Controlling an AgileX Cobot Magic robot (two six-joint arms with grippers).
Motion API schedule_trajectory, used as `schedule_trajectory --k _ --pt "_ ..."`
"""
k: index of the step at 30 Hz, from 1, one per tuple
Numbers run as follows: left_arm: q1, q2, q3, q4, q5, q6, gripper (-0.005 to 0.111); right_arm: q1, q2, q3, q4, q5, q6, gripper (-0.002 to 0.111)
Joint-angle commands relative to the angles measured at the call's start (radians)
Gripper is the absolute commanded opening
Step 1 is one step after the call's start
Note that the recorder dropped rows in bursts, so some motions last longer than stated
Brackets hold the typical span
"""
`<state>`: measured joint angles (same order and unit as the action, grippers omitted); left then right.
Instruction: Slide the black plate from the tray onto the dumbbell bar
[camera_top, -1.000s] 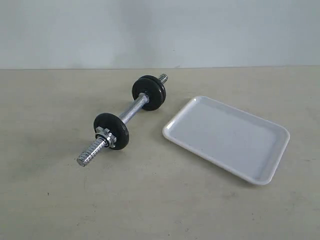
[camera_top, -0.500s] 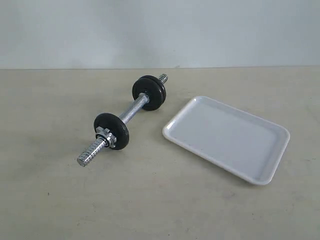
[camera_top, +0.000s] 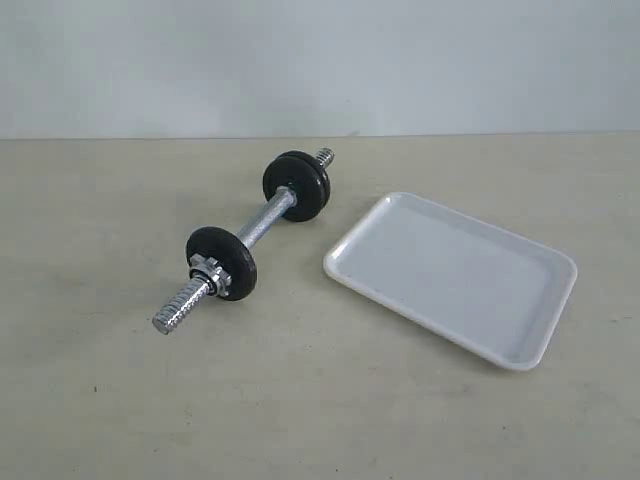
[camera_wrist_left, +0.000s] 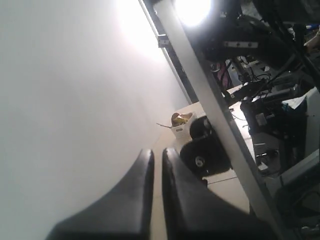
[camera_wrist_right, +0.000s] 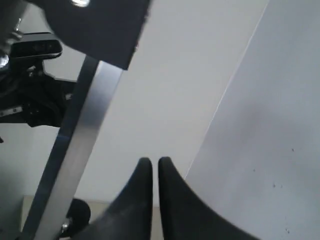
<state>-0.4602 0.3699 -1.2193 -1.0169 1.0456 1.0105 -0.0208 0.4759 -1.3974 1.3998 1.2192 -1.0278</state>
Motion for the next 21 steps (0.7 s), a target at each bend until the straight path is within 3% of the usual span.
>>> schedule_trajectory --k 1,9,13,15,18,21 --pt "0.011 -0.087 0.126 0.023 -0.024 -0.008 0.004 -0.006 -0.101 0.002 -0.054 0.002 0.002 0.001" --pt "0.011 -0.153 0.447 0.056 -0.271 0.011 0.004 -0.006 -0.221 0.009 -0.358 0.002 0.141 0.001" --pt "0.011 -0.153 0.591 0.091 -0.475 0.031 0.004 -0.006 -0.222 0.2 -0.507 -0.04 0.218 0.001" --pt "0.011 -0.153 0.64 0.126 -0.591 0.031 0.004 -0.006 -0.222 0.366 -0.556 -0.232 0.218 0.001" --pt "0.011 -0.153 0.701 0.231 -0.749 0.031 0.004 -0.006 -0.222 0.638 -0.508 -0.689 0.239 0.001" --pt "0.011 -0.153 0.746 0.233 -0.876 0.031 0.004 -0.006 -0.22 0.826 -0.478 -1.028 0.244 0.001"
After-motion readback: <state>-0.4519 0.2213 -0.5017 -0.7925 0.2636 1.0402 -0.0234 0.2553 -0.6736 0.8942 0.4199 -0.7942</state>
